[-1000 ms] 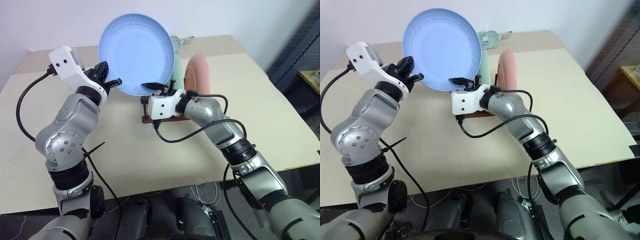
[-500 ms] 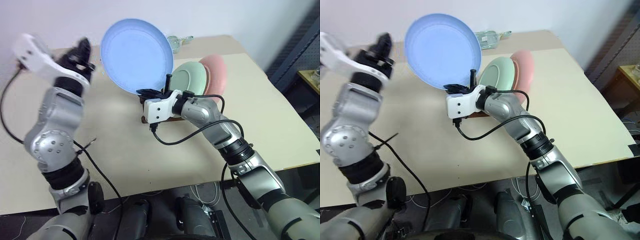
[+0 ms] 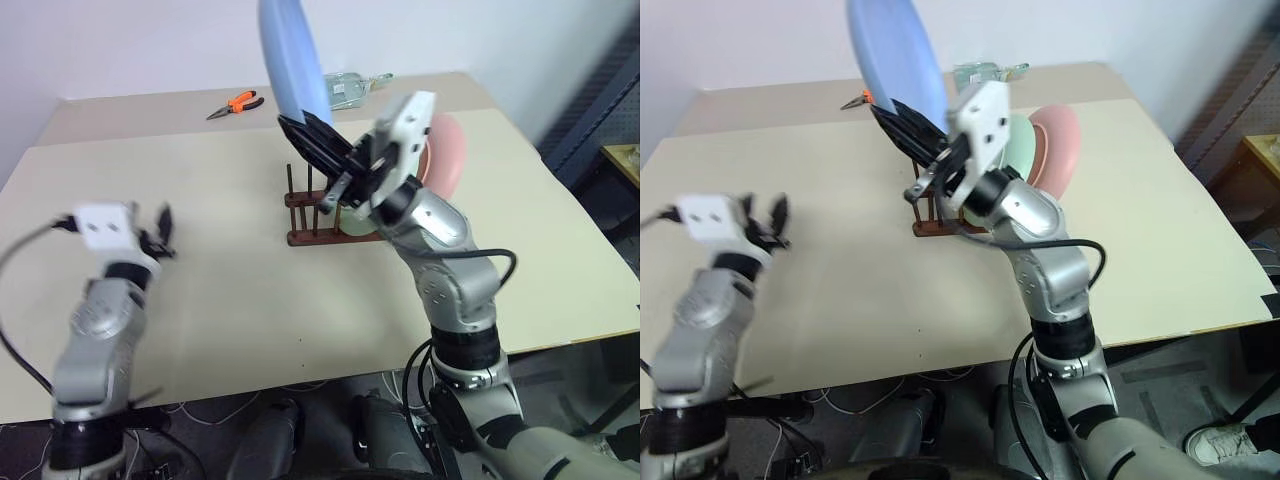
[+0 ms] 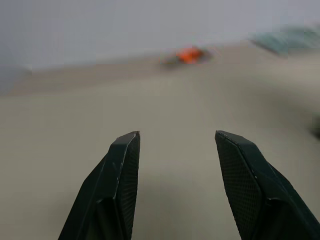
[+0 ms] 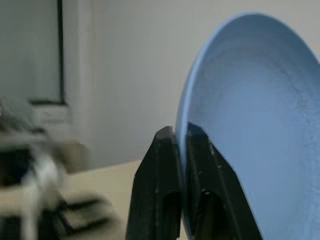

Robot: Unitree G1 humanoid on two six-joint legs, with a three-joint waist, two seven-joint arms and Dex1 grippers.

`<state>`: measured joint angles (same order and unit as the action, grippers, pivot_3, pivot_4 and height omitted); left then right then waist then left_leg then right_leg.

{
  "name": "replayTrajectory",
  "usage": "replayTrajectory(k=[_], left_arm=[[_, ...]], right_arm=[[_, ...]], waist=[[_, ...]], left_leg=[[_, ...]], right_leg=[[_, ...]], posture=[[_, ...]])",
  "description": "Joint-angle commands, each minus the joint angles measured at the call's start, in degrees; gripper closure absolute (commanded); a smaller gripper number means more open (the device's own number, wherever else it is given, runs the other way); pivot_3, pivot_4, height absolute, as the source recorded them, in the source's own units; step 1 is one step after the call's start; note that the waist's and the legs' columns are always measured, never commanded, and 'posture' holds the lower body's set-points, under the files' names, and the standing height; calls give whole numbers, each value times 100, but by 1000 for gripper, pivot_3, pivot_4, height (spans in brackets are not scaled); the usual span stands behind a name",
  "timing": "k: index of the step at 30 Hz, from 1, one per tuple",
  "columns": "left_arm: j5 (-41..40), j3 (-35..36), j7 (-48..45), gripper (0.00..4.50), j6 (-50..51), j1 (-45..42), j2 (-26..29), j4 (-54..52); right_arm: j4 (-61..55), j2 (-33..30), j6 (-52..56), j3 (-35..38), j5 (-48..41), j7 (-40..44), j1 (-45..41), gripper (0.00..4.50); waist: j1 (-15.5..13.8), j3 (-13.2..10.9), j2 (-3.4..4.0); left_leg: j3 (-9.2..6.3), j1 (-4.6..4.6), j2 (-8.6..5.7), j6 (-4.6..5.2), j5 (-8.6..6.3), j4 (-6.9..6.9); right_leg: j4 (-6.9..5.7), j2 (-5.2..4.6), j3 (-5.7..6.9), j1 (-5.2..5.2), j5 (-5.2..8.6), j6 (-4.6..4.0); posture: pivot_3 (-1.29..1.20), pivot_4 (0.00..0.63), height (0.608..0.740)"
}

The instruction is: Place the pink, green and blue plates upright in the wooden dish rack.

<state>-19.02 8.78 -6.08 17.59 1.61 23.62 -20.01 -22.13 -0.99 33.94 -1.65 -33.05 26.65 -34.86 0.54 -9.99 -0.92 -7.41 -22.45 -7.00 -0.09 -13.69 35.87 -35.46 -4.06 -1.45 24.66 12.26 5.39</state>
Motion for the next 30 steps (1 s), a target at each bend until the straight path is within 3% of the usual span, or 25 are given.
replayTrajectory(k=[1, 13, 26, 30], left_arm=[[194, -283, -499, 2086, -459, 206, -56, -71], [534, -543, -1020, 2086, -762, 466, -309, 36], [725, -608, -1326, 2086, -850, 625, -330, -181], [776, -623, -1355, 2044, -844, 632, -355, -204]], right_arm=[[-357, 147, 493, 202, -753, -356, -12, 4500], [-245, 392, 695, 224, -1557, -884, -77, 4500], [1296, 506, 979, 624, -1819, -1569, -597, 4500], [1396, 419, 973, 582, -1704, -1546, -667, 3108]], waist=[[24, -3, 10], [19, -1, 21], [23, -1, 23], [25, -2, 25]], left_leg=[[1, 0, 2, -1, 1, -3], [6, 0, 5, -1, 3, -17], [6, 0, 5, 0, 3, -17], [7, 0, 5, 0, 3, -17]], right_leg=[[-1, 0, 0, 4, 0, -2], [1, -2, 6, 10, 3, -7], [2, -1, 9, 10, 3, -7], [1, -1, 9, 11, 3, -7]], posture=[[0, 150, 740], [0, 150, 740], [0, 150, 740], [0, 150, 740]])
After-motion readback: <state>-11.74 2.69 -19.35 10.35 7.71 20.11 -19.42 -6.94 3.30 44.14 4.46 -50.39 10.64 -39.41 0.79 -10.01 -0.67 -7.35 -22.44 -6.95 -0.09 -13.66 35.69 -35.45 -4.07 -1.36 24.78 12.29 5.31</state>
